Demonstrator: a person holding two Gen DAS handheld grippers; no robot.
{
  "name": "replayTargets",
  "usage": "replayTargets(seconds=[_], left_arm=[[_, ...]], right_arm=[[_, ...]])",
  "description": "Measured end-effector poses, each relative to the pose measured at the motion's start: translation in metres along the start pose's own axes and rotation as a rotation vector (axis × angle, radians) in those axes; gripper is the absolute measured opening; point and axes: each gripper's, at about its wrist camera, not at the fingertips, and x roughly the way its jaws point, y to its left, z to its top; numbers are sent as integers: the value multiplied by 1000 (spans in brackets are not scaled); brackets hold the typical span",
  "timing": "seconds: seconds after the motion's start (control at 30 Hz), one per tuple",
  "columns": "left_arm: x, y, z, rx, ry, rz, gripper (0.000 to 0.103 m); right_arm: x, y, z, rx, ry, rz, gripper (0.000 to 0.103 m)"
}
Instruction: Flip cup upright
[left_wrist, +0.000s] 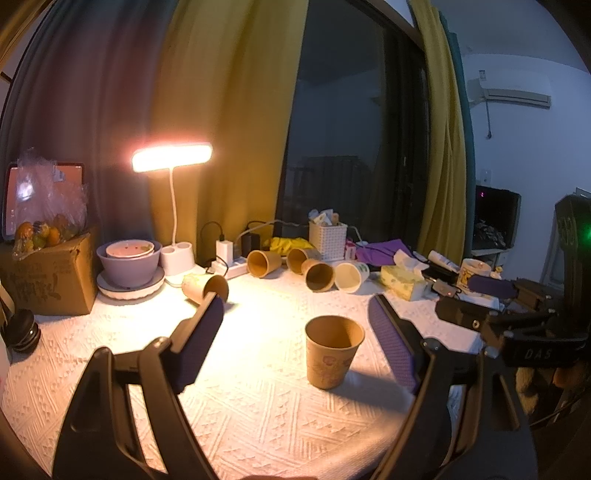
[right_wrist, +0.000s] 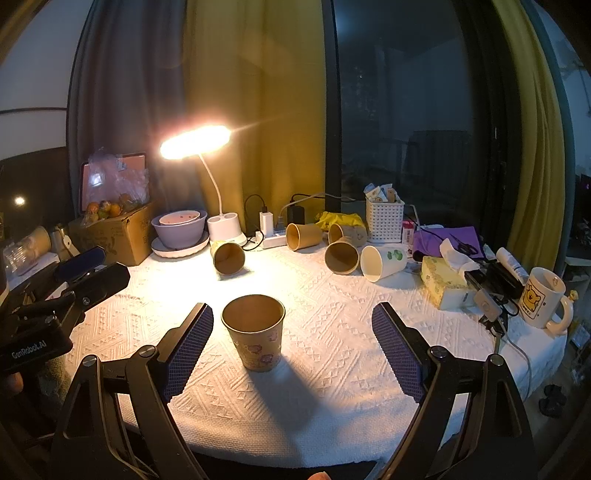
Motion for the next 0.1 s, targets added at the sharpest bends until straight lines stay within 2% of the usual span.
replayTargets(seconds=[0.1], left_arm=[[0,-1,-1,5,-7,2,82]], right_arm=[[0,0,0,0,1,0,90]])
